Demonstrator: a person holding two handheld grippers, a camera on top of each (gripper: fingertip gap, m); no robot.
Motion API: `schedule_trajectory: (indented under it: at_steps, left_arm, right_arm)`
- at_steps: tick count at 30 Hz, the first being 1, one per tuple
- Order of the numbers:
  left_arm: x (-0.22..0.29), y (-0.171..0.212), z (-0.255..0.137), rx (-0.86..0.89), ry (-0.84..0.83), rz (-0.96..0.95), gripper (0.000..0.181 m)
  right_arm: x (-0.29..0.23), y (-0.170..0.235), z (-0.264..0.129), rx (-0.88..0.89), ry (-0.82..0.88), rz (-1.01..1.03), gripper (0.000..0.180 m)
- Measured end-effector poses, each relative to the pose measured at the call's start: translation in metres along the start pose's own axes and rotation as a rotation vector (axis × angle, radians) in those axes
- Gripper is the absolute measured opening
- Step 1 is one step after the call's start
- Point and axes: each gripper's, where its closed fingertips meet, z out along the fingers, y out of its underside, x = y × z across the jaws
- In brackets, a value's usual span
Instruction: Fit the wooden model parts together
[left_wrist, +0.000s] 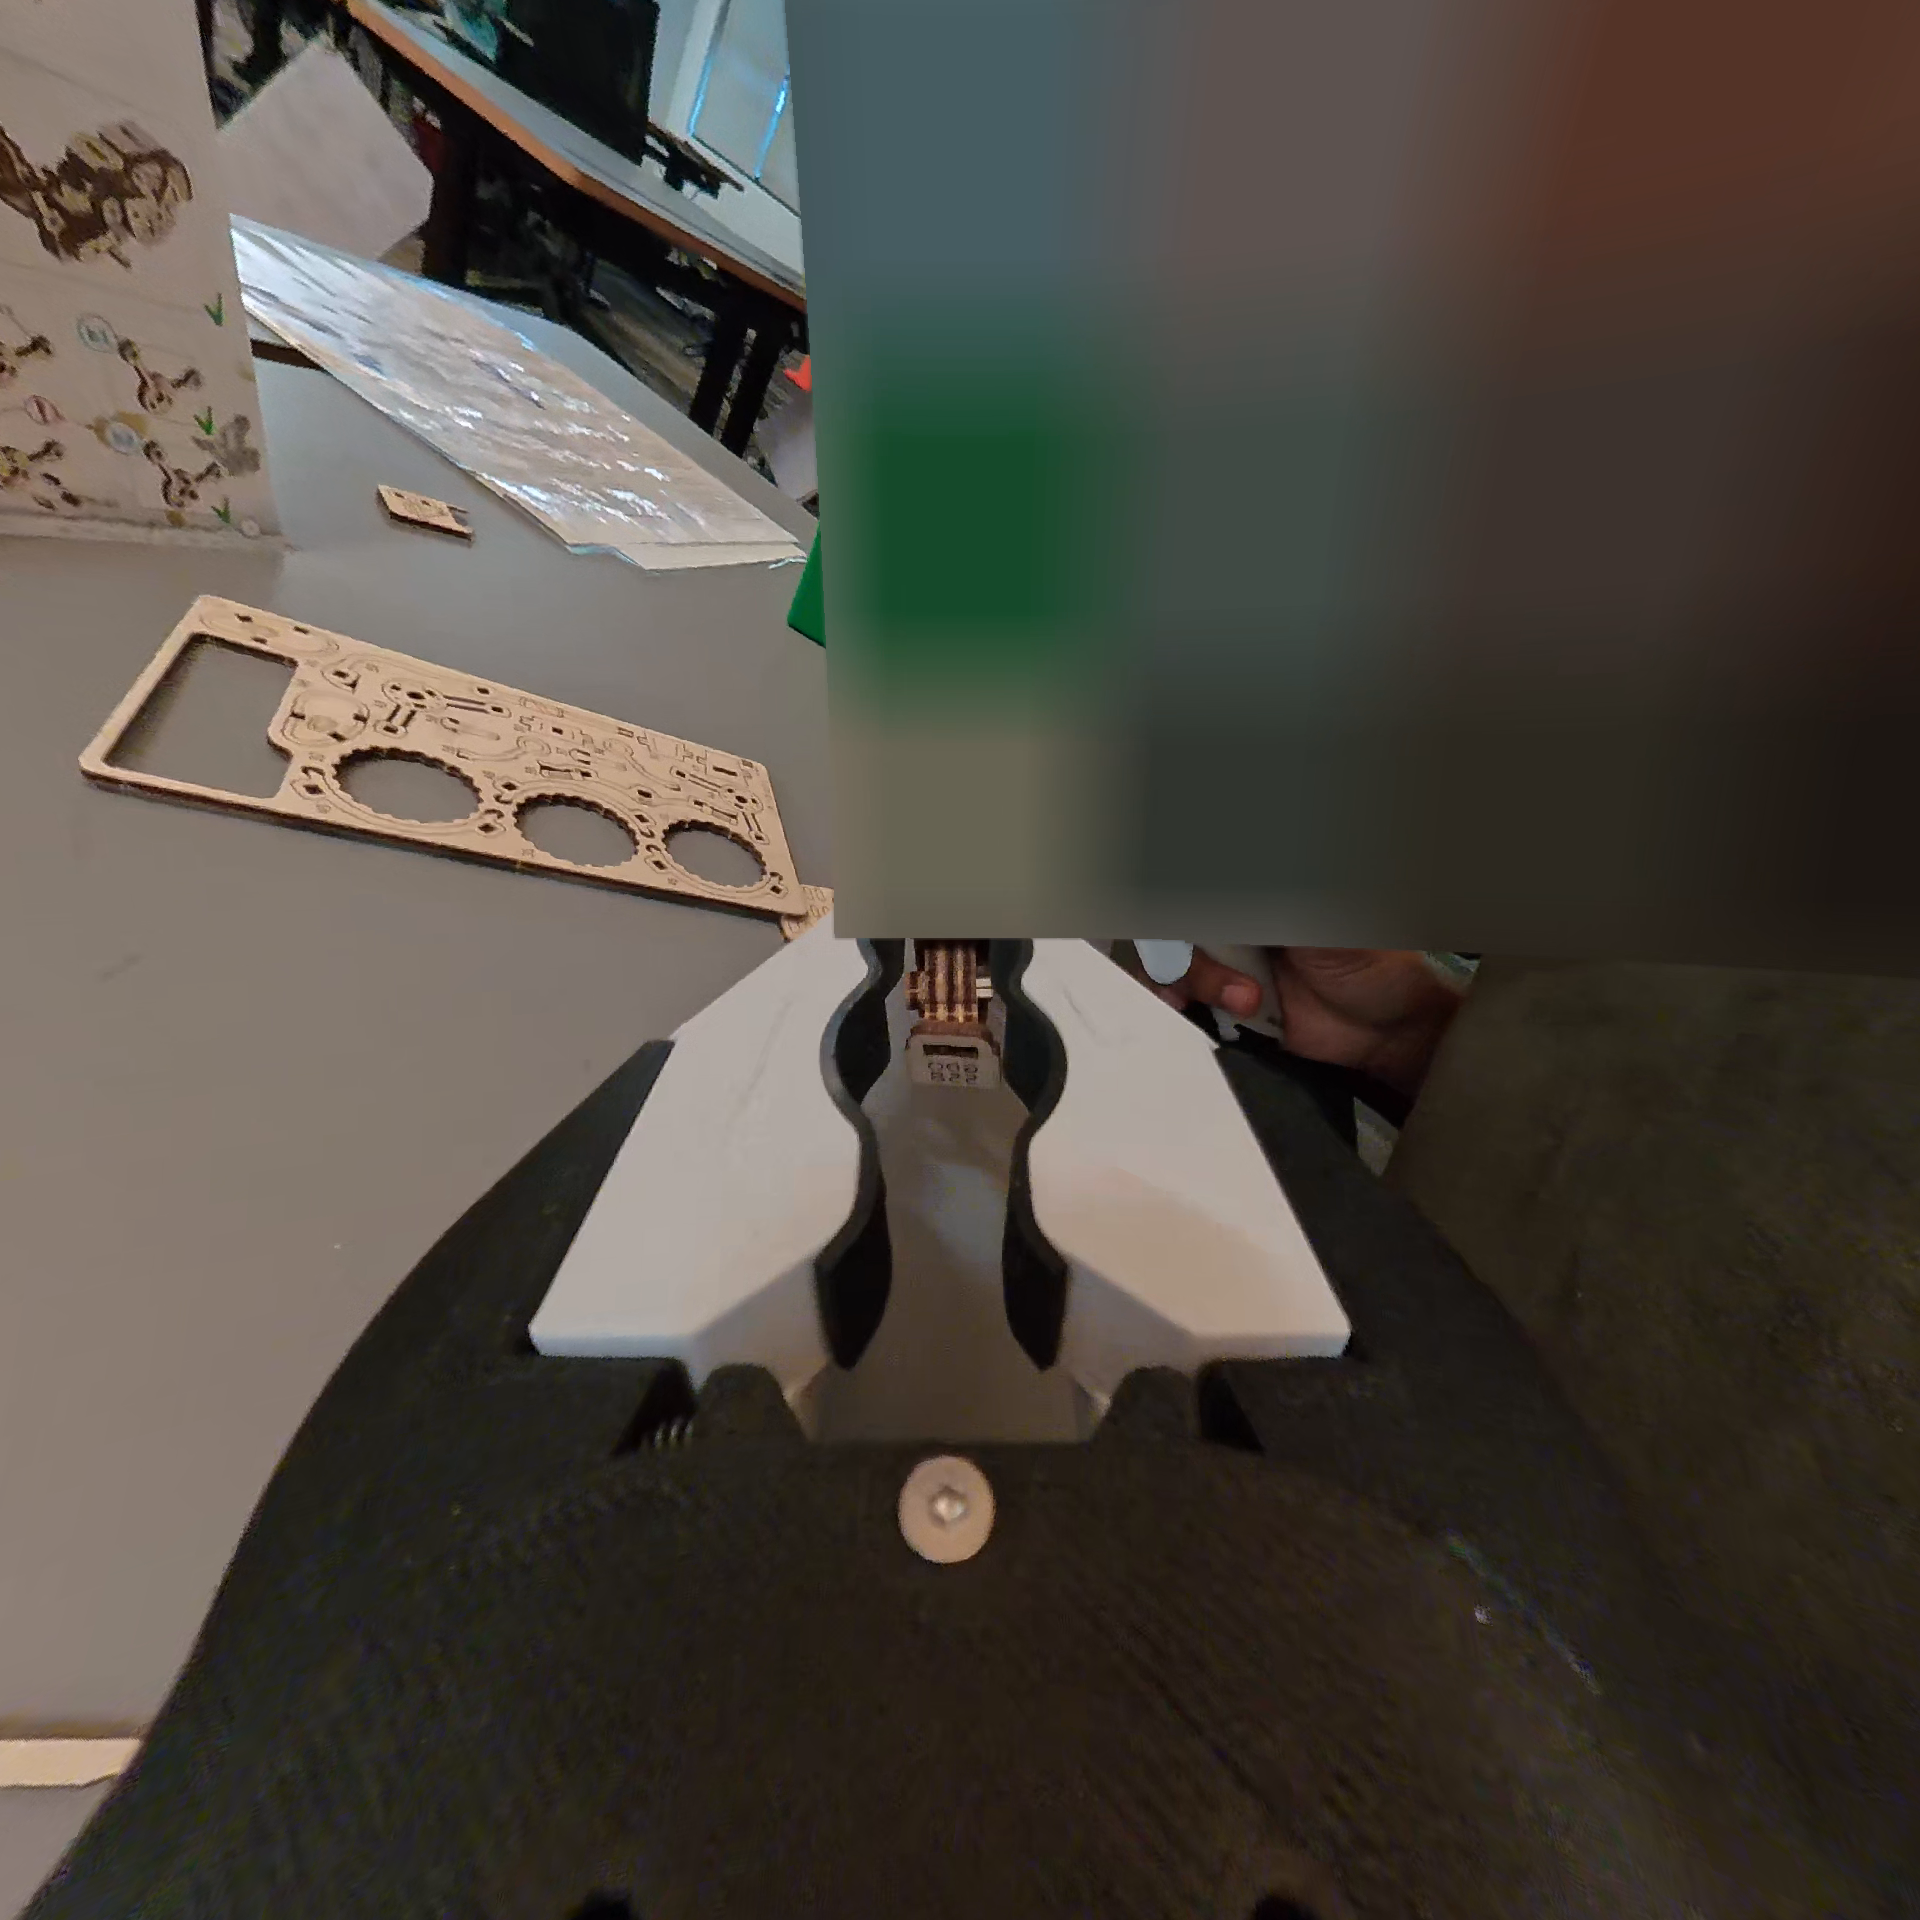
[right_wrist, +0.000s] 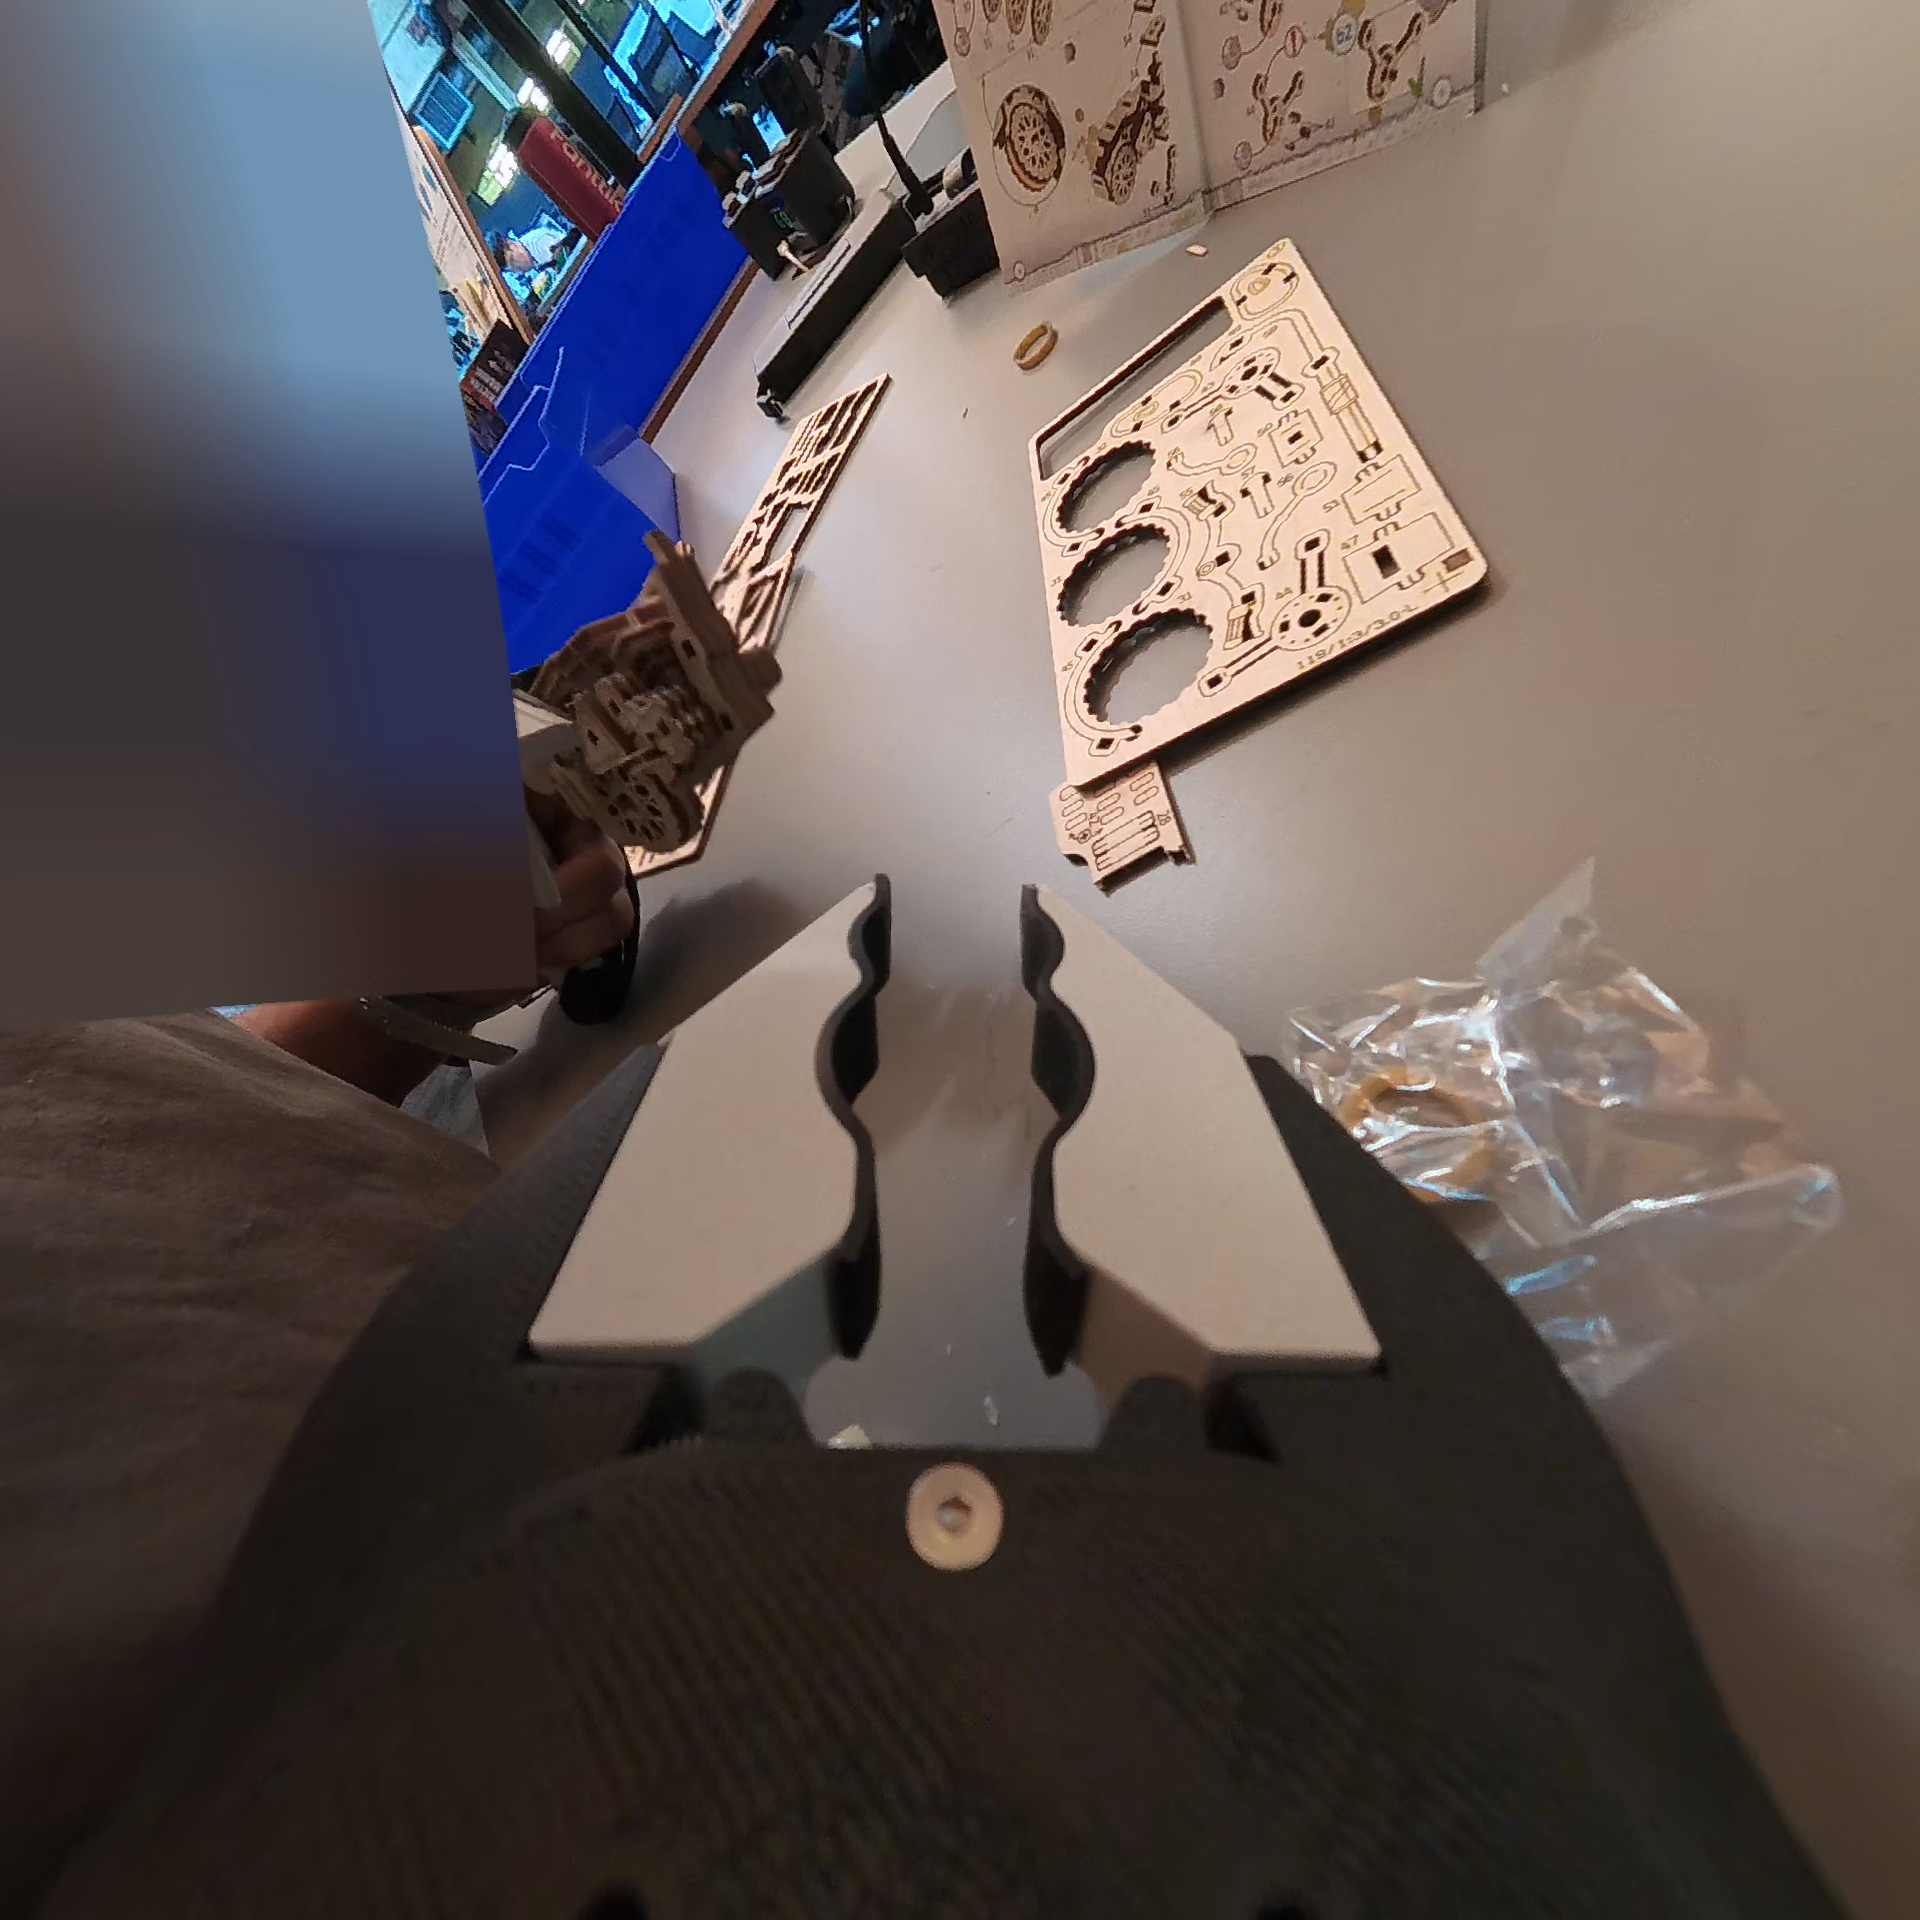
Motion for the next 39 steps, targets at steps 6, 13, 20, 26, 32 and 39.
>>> schedule_trajectory:
  at_steps: [6,13,20,26,32,39]
  left_arm:
    - [0.001,0.003,0.001,-0.022,-0.023,0.073,0.012]
    - [0.000,0.008,0.000,-0.078,-0.041,0.165,0.012]
    - [-0.011,0.014,-0.004,-0.155,-0.091,0.242,0.012]
    - [-0.014,0.029,-0.004,-0.272,-0.115,0.307,0.012]
    - [-0.013,0.032,-0.003,-0.295,-0.110,0.317,0.012]
    - [-0.012,0.039,-0.006,-0.341,-0.087,0.333,0.012]
  right_arm:
    - [0.000,-0.002,-0.001,0.012,-0.011,0.017,0.023]
    - [0.000,-0.001,-0.001,0.010,-0.013,0.019,0.023]
    - [0.000,-0.001,0.000,0.009,-0.013,0.022,0.023]
    - [0.000,-0.001,0.000,0.008,-0.014,0.023,0.024]
    - [0.000,-0.001,0.000,0.009,-0.016,0.027,0.023]
    - [0.000,-0.001,0.000,0.009,-0.017,0.026,0.024]
